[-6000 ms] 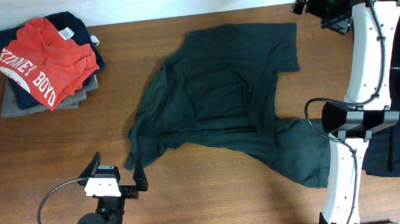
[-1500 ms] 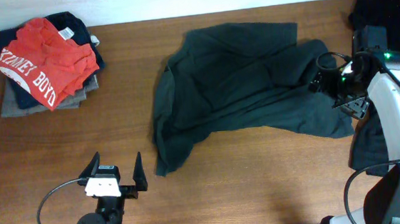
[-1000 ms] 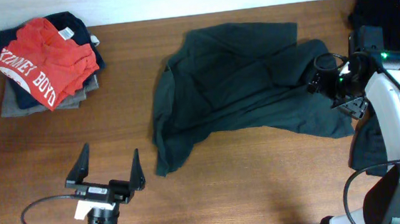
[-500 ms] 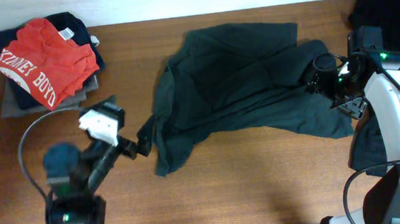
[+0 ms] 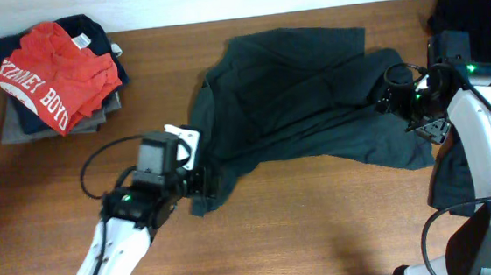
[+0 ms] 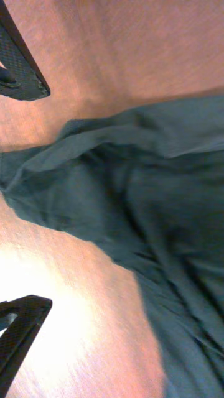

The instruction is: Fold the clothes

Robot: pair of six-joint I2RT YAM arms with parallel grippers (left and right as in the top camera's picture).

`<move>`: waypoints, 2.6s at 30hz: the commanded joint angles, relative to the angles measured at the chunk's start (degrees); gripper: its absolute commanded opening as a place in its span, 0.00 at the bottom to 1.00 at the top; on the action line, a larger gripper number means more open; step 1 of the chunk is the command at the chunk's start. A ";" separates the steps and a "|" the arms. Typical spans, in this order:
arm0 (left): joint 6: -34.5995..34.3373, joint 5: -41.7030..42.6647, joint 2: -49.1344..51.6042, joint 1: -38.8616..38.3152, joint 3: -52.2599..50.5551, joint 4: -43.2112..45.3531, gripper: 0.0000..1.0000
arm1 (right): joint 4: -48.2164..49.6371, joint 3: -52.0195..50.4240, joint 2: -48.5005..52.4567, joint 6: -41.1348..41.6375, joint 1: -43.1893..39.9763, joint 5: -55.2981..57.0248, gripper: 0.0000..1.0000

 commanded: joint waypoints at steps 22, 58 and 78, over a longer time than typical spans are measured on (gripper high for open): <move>-11.43 -6.64 19.78 -0.63 0.81 -3.65 0.91 | 0.17 0.96 -0.81 -0.52 0.35 -0.31 0.99; -11.17 -12.83 21.18 -0.68 0.90 -1.46 0.01 | -0.33 0.74 -0.81 -0.50 0.35 -0.31 0.99; -20.41 -20.90 21.18 27.80 16.46 -12.87 0.01 | -9.09 0.74 -0.81 -0.52 0.37 -1.20 0.99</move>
